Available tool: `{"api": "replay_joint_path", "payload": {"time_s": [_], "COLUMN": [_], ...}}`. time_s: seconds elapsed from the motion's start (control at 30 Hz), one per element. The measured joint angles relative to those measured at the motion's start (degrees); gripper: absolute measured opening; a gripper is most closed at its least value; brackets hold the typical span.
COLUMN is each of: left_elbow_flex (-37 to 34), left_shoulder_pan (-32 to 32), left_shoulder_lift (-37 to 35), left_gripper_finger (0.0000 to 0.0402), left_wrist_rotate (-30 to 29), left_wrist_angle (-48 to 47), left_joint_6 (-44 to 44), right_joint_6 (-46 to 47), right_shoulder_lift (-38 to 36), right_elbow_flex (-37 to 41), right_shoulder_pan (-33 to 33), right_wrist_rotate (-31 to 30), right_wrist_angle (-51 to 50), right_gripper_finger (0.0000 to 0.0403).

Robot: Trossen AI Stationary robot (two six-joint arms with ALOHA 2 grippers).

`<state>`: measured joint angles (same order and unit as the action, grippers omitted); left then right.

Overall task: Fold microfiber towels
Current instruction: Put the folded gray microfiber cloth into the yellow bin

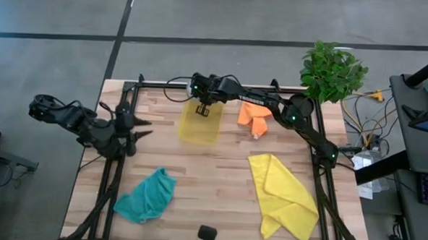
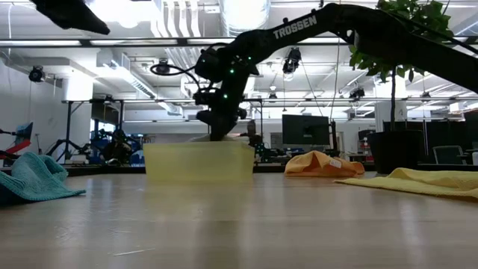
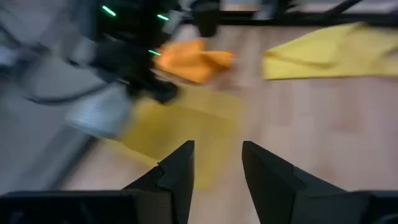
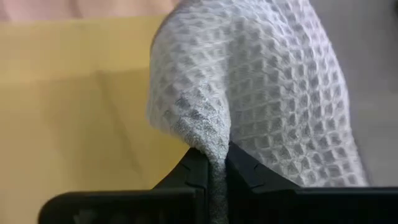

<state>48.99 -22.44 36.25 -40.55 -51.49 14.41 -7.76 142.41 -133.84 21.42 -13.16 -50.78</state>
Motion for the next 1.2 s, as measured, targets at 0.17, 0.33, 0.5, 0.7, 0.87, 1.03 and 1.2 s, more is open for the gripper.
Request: {"api": "replay_joint_path", "payload": {"time_s": [0.17, 0.33, 0.5, 0.7, 0.87, 1.03, 1.2], "left_elbow_flex": [-2.1, -6.2, -8.1, -4.3, 1.0, 5.6, 8.3], "left_shoulder_pan": [0.5, 3.5, 11.4, 24.1, 32.1, 35.7, 36.3], "left_shoulder_lift": [2.8, 8.6, 14.7, 20.9, 24.9, 31.4, 36.5], "left_gripper_finger": [0.0121, 0.0121, 0.0128, 0.0167, 0.0198, 0.0210, 0.0211], "left_wrist_rotate": [-9.6, -9.2, -2.7, 6.9, 16.9, 24.6, 20.7], "left_wrist_angle": [4.1, 15.8, 30.5, 39.4, 42.3, 42.1, 41.2], "left_joint_6": [-13.0, -18.6, -23.0, -23.8, -23.7, -21.0, -19.4], "right_joint_6": [5.2, 6.6, 6.7, 5.9, 4.2, 2.8, 1.7], "right_shoulder_lift": [-0.5, -3.7, -8.5, -12.8, -14.1, -14.4, -14.5], "right_elbow_flex": [-1.0, -1.0, -1.1, -1.1, -1.1, -1.1, -1.1], "right_shoulder_pan": [0.4, 0.3, 0.3, 0.1, -0.1, -0.5, -0.6], "right_wrist_rotate": [4.5, 4.8, 7.0, 9.4, 11.2, 13.4, 14.5], "right_wrist_angle": [-0.7, -1.9, -3.7, -7.9, -10.7, -10.5, -10.7], "right_gripper_finger": [0.0015, 0.0015, 0.0015, 0.0015, 0.0015, 0.0015, 0.0015]}}
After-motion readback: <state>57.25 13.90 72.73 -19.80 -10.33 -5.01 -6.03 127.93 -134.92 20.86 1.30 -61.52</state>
